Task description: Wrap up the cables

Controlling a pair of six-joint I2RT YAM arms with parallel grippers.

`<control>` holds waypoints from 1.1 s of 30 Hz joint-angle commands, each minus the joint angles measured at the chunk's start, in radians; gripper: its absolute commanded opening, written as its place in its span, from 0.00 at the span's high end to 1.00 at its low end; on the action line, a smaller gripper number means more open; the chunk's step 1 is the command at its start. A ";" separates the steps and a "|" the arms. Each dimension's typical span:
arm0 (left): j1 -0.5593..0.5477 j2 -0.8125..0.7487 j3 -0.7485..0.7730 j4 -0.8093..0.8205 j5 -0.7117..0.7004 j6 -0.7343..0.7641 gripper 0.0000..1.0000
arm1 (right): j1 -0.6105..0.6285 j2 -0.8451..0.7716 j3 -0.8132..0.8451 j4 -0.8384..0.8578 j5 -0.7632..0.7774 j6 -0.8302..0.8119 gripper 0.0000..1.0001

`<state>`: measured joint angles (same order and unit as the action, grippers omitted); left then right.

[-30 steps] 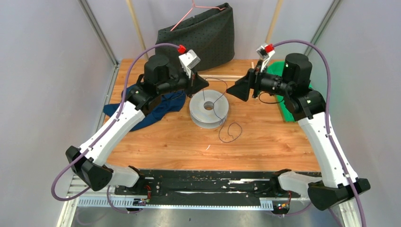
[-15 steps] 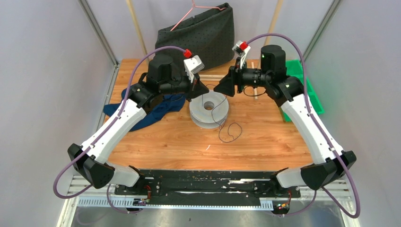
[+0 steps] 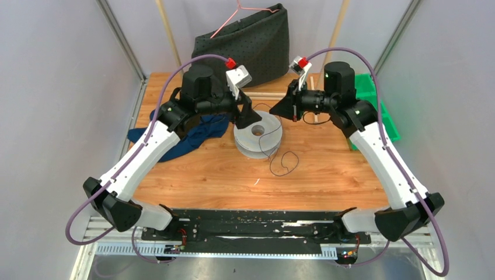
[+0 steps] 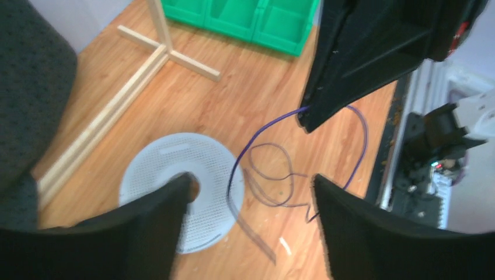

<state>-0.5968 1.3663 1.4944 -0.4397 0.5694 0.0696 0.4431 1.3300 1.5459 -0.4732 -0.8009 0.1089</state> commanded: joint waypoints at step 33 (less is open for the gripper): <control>0.241 0.419 -0.508 0.695 -0.135 -0.982 0.14 | -0.319 -0.463 -0.270 -0.175 0.396 0.077 0.99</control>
<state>-0.3618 1.7443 1.0142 0.0463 0.3653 -0.8452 0.1383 0.8665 1.2507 -0.6247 -0.3973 0.1726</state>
